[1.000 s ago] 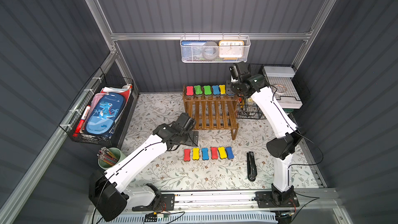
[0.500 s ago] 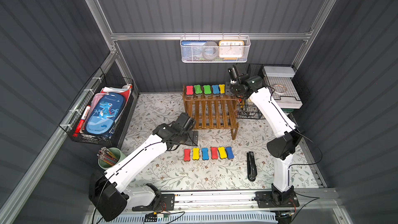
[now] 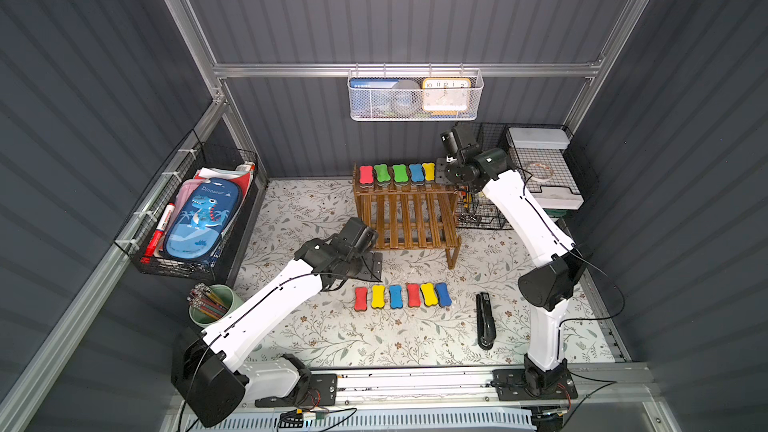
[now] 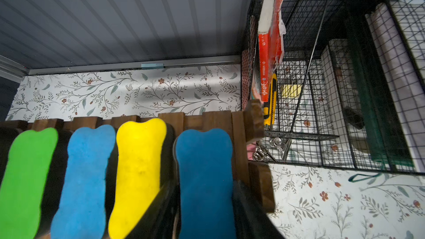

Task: Remove the whiteboard erasers from the shelf
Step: Pick up the whiteboard eraser from the shelf.

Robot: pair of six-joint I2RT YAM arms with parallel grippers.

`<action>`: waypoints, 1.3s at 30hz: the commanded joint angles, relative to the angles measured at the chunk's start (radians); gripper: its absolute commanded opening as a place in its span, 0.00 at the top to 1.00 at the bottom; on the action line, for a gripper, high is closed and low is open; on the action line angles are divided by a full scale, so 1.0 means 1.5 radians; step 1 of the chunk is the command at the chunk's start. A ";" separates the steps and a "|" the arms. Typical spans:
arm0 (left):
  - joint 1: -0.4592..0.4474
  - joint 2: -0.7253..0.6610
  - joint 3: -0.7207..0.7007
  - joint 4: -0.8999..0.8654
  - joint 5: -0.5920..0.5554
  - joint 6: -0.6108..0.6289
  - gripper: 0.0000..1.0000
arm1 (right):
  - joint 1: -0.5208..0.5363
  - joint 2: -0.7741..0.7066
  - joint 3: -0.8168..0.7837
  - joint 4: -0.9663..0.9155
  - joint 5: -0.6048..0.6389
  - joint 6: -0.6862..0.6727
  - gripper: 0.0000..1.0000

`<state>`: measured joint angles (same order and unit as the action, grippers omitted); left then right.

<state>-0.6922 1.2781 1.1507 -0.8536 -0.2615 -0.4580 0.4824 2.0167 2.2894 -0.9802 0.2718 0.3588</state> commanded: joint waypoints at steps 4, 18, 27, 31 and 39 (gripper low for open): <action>0.004 -0.006 -0.011 0.000 0.005 0.006 0.01 | 0.003 0.017 -0.006 -0.054 0.000 0.011 0.62; 0.004 -0.004 -0.011 -0.002 0.006 0.004 0.01 | 0.005 0.011 0.014 -0.037 0.011 0.000 0.85; 0.004 -0.004 -0.009 -0.006 0.000 0.006 0.01 | 0.005 0.008 0.014 -0.022 0.017 0.001 1.00; 0.004 -0.002 -0.007 -0.006 0.000 0.007 0.01 | 0.006 -0.001 0.015 -0.005 0.025 -0.002 1.00; 0.004 0.003 -0.003 -0.004 0.000 0.008 0.01 | 0.006 -0.043 -0.014 0.057 0.030 -0.013 1.00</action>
<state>-0.6918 1.2781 1.1488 -0.8536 -0.2615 -0.4580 0.4881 2.0026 2.2936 -0.9337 0.3042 0.3504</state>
